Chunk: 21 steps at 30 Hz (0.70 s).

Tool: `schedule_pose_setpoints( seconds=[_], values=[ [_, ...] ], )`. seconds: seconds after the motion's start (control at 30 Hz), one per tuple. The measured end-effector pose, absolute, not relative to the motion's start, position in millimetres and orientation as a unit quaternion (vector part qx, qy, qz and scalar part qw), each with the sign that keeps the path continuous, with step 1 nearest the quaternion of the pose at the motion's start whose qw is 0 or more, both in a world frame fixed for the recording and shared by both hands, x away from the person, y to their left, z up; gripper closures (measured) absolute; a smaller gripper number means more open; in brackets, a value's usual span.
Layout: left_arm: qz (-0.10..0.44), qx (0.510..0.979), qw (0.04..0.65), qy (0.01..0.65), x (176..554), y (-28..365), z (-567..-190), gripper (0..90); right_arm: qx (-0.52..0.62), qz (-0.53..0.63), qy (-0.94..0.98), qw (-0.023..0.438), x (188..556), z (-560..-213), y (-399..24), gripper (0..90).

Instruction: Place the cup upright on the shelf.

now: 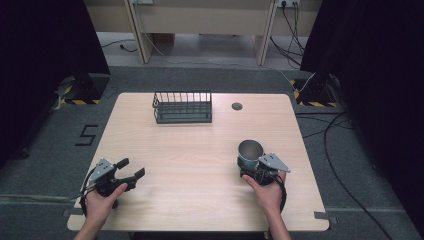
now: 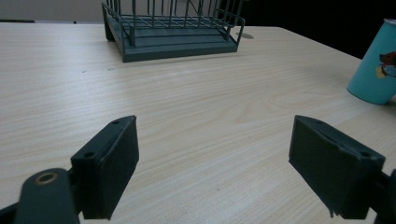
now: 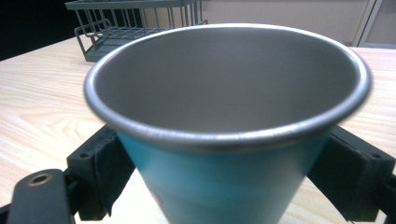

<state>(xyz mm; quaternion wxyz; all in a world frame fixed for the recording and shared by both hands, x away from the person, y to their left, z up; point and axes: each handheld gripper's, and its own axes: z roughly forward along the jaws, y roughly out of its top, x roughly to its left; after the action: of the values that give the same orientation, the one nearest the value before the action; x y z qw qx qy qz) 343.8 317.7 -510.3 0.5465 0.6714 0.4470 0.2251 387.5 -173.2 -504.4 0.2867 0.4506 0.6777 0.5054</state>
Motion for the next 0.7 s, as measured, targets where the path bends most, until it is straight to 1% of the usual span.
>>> schedule_pose_setpoints(
  seconds=[0.23, 0.7],
  values=[
    [0.225, 0.669, 0.548, 0.448, 344.0, 318.7, -510.4, 15.6, 0.452, 0.507, 0.673, 0.293, 391.0, -506.2, -167.9, 16.4],
    [0.225, 0.671, 0.546, 0.448, 344.3, 318.0, -510.7, 15.7, 0.442, 0.517, 0.673, 0.290, 386.4, -498.3, -161.7, 17.0]
  ],
)
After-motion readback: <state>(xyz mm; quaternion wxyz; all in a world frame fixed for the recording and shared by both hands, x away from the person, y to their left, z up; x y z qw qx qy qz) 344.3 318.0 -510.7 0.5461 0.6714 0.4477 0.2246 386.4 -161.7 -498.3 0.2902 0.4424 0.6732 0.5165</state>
